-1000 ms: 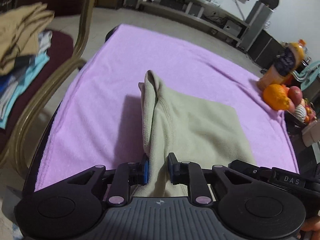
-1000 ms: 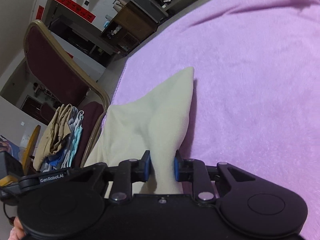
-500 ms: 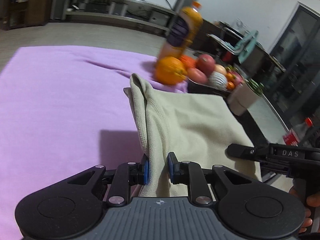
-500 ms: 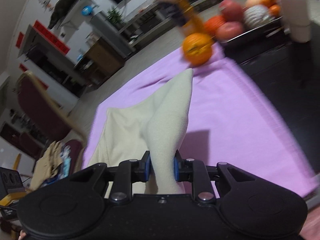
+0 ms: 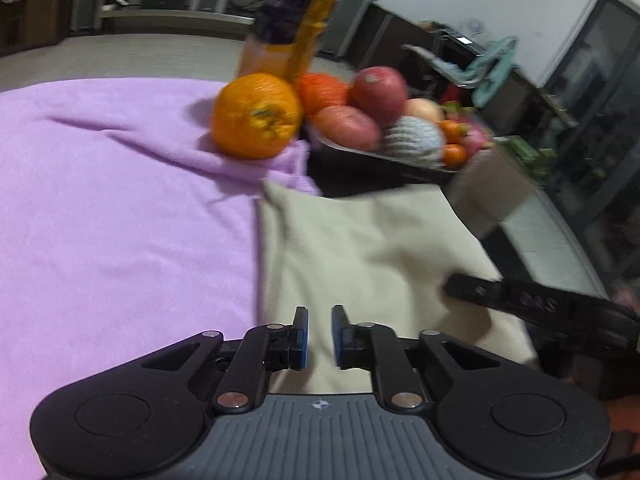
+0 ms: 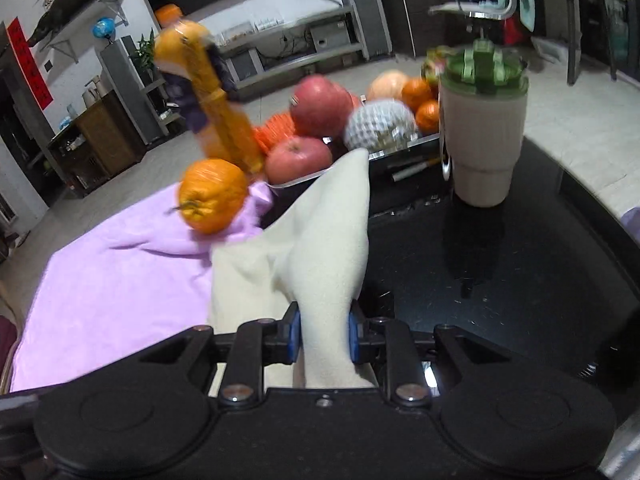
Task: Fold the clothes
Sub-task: 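Carry the bundle toward the fruit bowl and lower it with both grippers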
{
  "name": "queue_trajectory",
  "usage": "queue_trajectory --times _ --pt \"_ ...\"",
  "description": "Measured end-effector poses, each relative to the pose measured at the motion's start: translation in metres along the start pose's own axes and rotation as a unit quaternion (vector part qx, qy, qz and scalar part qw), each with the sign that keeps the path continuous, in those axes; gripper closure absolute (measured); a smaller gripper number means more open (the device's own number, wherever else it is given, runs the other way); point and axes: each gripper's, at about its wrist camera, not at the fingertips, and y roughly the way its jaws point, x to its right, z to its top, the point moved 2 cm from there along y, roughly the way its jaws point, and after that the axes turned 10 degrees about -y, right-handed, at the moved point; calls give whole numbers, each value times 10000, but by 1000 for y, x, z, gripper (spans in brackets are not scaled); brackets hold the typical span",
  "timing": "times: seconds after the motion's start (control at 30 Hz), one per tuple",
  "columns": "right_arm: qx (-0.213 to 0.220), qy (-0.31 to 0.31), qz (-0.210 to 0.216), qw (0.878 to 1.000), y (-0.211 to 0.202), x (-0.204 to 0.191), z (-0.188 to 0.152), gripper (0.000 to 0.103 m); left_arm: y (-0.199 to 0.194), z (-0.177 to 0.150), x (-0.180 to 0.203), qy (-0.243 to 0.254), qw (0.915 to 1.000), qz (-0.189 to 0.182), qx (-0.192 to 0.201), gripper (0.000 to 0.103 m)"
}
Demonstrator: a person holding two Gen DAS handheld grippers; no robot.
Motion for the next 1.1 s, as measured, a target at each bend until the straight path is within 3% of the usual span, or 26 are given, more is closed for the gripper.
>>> queue_trajectory --times 0.07,0.13,0.23,0.3,0.33,0.43,0.47,0.53,0.63,0.73,0.83,0.9,1.0,1.07,1.1 --pt "-435 -66 -329 9985 23 14 -6 52 16 0 -13 -160 9993 341 -74 87" --pt "-643 93 -485 9967 25 28 -10 46 9 -3 -21 -268 9993 256 -73 83" --pt "-273 329 -611 9972 -8 37 -15 32 -1 -7 -33 -430 9990 129 -72 83" --pt "15 483 -691 9964 -33 42 -17 32 -8 -9 -40 -528 9986 39 -72 83" --pt "159 560 -730 9956 -45 45 -19 38 -12 -10 -34 -467 9989 -69 -75 83" --pt "104 1158 14 9932 -55 49 -29 77 -17 -17 -9 -71 9994 -343 -46 83" --pt "-42 1343 287 9905 -51 50 -32 80 -13 -24 1 140 9992 -375 -36 83" --pt "-422 1280 325 9903 -37 46 -38 80 2 -40 15 540 9981 -280 -87 83" --pt "-1094 892 208 9898 -18 37 -51 83 33 -61 14 817 9958 234 -341 77" --pt "-1577 530 180 9859 -19 25 -67 82 25 -71 9 1017 9939 312 -281 75" --pt "-1476 528 35 9876 -36 20 -74 80 11 -80 0 1217 9913 401 -289 77" --pt "-1215 567 -124 9909 -51 19 -77 79 0 -80 -2 1203 9920 330 -195 85" --pt "-649 628 -20 9959 -72 15 -79 81 -14 -78 2 1137 9935 113 -11 85" --pt "-731 641 116 9952 -67 14 -79 92 -10 -79 14 1323 9909 232 14 84" --pt "-950 614 105 9935 -58 13 -78 92 -2 -81 19 1407 9892 382 -123 84"
